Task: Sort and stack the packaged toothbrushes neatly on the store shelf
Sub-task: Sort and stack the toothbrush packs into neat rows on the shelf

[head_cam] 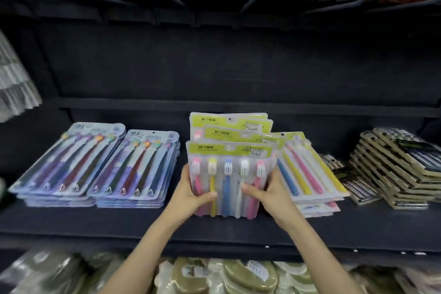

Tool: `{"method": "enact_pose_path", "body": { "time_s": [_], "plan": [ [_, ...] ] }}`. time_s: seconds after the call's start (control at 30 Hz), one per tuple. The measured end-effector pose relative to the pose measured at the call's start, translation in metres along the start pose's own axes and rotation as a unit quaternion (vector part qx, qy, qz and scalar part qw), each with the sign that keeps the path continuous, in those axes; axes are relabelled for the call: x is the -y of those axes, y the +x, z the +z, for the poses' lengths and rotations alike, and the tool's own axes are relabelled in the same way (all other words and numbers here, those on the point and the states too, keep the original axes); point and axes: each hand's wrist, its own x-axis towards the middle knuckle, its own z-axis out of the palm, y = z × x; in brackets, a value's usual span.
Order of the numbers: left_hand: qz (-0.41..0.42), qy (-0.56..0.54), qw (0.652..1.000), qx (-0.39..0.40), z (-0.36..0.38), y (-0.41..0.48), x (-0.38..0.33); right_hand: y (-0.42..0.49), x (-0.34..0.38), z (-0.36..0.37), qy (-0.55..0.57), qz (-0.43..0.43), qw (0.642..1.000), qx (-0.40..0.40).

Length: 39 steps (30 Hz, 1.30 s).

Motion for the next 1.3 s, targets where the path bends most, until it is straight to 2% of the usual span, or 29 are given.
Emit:
{"method": "enact_pose_path", "body": {
  "time_s": [0.23,0.4,0.57,0.7,0.9,1.03,1.1,1.23,1.3],
  "plan": [
    [-0.005,-0.043,0.999,-0.005,-0.008,0.005,0.002,-0.001,-0.009,0.003,0.051,-0.008,0.998,0.041],
    [0.017,-0.063,0.998,0.015,-0.001,0.005,-0.001,-0.003,-0.006,0.006,0.070,-0.033,0.995,0.068],
    [0.002,-0.072,0.997,0.028,0.001,0.016,-0.005,0.008,0.001,0.005,0.091,-0.036,0.992,0.073],
    [0.003,-0.044,0.999,0.000,0.006,0.015,0.002,0.008,-0.014,0.005,0.100,-0.016,0.995,0.003],
    [0.036,0.032,0.994,-0.095,0.015,0.007,0.010,0.000,-0.030,0.014,0.032,-0.026,0.998,-0.041],
    [-0.004,0.057,0.984,-0.167,0.021,0.019,-0.002,0.012,-0.014,0.025,0.041,-0.056,0.994,-0.079],
    [-0.067,0.083,0.980,-0.167,0.019,0.029,-0.006,0.027,-0.013,0.032,0.045,0.003,0.995,-0.087],
    [-0.228,0.151,0.957,-0.097,0.006,0.049,0.006,0.059,-0.028,0.047,-0.024,0.199,0.976,-0.091],
    [-0.257,0.185,0.945,-0.082,0.004,0.055,0.010,0.070,-0.038,0.051,-0.043,0.229,0.967,-0.105]
  ]
}}
